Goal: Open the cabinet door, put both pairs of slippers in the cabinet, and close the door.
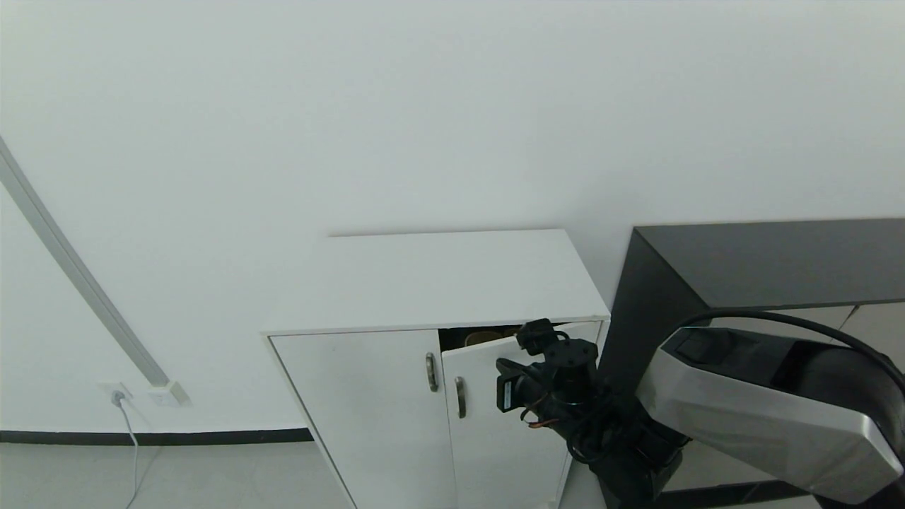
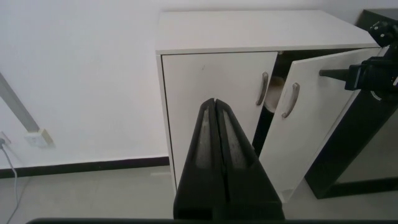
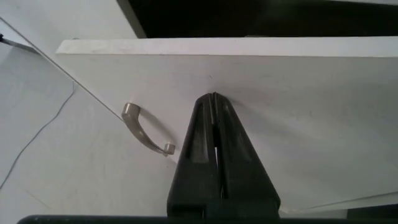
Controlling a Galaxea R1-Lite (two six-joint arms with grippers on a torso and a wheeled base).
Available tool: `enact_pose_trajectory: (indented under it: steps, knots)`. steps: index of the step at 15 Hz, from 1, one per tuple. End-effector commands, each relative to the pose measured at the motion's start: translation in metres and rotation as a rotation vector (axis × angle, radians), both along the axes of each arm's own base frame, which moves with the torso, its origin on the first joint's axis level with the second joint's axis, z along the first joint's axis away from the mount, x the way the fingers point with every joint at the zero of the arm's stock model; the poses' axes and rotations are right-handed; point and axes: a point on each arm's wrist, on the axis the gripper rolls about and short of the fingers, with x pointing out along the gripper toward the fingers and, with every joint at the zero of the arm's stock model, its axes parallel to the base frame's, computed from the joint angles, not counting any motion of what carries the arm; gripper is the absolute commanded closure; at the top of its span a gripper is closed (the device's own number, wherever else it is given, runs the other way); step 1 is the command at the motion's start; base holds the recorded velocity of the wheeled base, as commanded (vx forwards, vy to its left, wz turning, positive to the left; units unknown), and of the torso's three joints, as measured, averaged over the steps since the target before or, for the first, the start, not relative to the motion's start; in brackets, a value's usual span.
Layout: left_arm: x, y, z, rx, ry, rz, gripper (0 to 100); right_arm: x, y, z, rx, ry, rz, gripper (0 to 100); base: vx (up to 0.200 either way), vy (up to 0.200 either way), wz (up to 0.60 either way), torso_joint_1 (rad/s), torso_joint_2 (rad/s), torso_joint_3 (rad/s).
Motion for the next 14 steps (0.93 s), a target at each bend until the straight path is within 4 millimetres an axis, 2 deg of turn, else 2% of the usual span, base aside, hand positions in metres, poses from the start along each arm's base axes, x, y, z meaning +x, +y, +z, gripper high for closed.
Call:
enact_pose_trajectory:
  steps: [1, 7, 11, 14]
  knots:
    - [0.0, 0.0, 0.0, 0.0, 0.0, 0.001, 100, 0.005, 0.001, -0.001, -0.001, 0.002, -0.007, 100, 0.0, 0.0, 0.0, 0.0, 0.0, 0.0]
    - [0.0, 0.0, 0.0, 0.0, 0.0, -0.001, 100, 0.022, 0.0, 0.004, 0.004, -0.004, -0.031, 100, 0.0, 0.0, 0.0, 0.0, 0.0, 0.0]
    - [0.0, 0.0, 0.0, 0.0, 0.0, -0.001, 100, 0.027, 0.0, -0.002, -0.005, 0.006, -0.04, 100, 0.0, 0.0, 0.0, 0.0, 0.0, 0.0]
    - [0.0, 0.0, 0.0, 0.0, 0.0, 0.001, 100, 0.033, -0.002, 0.001, 0.001, -0.001, -0.053, 100, 0.0, 0.0, 0.0, 0.0, 0.0, 0.0]
